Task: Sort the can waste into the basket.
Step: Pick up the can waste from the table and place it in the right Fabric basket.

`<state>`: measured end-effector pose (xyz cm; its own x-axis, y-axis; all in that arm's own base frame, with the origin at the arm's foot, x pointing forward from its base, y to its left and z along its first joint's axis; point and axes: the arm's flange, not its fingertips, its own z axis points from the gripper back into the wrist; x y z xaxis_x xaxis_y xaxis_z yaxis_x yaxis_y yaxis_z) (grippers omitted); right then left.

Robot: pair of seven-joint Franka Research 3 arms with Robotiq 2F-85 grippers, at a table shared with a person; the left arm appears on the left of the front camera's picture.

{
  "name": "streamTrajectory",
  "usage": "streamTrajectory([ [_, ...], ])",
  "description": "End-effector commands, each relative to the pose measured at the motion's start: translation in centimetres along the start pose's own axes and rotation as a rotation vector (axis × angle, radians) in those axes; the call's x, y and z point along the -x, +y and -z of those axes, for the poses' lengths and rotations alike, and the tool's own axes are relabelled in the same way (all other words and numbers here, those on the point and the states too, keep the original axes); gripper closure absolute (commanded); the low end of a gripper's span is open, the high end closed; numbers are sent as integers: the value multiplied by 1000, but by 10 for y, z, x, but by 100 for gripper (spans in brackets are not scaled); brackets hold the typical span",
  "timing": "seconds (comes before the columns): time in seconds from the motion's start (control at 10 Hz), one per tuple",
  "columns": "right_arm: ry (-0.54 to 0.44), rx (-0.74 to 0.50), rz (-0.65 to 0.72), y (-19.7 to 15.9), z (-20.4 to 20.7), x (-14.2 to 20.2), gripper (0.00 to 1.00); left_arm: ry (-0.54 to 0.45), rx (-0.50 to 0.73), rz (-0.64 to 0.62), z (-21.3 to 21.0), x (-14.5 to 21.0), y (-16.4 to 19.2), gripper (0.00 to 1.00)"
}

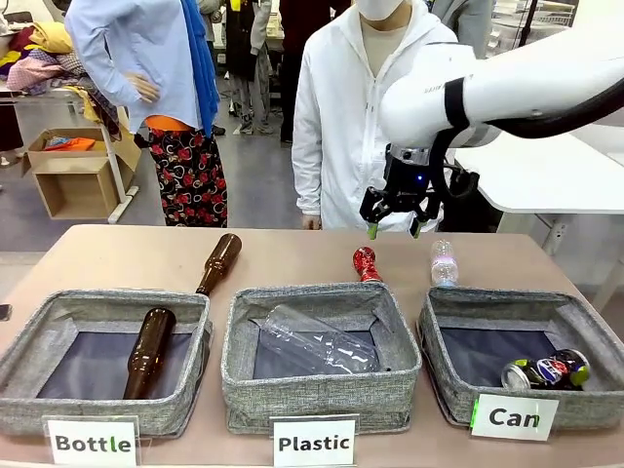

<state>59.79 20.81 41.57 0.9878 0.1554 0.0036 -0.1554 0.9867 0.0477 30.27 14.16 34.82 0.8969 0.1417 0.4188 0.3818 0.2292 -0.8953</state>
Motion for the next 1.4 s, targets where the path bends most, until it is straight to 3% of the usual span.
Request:
streamTrajectory([
  [0.0, 8, -54, 42, -7, -2, 1, 0, -11, 11, -1, -1, 0, -3, 0],
  [0.4, 4, -21, 19, -4, 0, -1, 0, -11, 11, -1, -1, 0, -3, 0],
  [0.6, -53, 44, 108, 23, 29, -10, 0, -11, 11, -1, -1, 0, -3, 0],
  [1.3, 39, 160, 159, 60, 117, -45, 0, -11, 11, -1, -1, 0, -3, 0],
])
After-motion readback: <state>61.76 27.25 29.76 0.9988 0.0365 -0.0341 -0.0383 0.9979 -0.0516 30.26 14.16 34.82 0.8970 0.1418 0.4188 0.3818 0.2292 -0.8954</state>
